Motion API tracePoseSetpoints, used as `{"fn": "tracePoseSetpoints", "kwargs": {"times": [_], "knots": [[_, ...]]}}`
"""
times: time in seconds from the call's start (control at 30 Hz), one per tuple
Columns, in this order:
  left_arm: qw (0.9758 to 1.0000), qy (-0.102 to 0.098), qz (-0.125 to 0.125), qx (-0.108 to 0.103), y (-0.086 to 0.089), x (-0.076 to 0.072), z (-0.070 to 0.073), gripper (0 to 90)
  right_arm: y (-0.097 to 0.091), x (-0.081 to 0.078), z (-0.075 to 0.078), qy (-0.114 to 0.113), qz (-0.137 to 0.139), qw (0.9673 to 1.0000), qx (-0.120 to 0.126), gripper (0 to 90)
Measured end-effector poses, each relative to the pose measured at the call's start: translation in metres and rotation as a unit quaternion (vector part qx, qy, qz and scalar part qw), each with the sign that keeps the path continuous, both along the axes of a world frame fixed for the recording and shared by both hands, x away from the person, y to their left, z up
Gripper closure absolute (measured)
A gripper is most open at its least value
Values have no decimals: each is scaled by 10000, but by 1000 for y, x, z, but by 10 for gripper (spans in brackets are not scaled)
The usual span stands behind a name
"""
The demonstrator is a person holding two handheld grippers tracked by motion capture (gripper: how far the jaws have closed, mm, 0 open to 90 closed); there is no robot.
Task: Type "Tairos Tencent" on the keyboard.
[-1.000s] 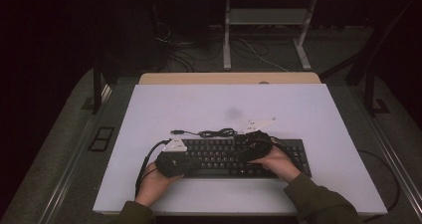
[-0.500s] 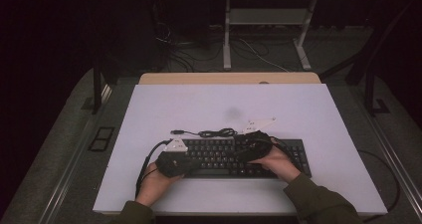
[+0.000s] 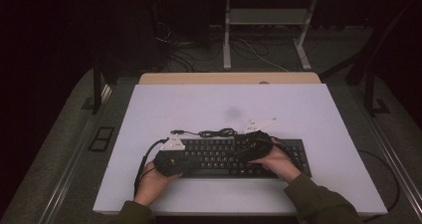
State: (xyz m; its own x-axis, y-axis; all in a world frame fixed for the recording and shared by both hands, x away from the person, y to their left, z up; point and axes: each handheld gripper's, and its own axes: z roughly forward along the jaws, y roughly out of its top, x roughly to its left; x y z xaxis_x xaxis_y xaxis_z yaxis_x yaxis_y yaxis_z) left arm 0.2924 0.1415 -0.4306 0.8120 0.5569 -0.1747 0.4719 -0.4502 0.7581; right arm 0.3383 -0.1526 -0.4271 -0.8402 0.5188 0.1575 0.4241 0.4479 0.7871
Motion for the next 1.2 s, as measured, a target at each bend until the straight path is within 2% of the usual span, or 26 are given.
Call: {"fn": "tracePoseSetpoints", "kwargs": {"times": [0.5, 1.2], "knots": [[9999, -115, 83, -46, 5, 3, 6, 886, 0, 0, 0, -25, 0, 10000, -16, 295], [9992, -226, 320, 16, 8, 21, 4, 886, 1, 0, 0, -23, 2, 10000, -32, 295]]}}
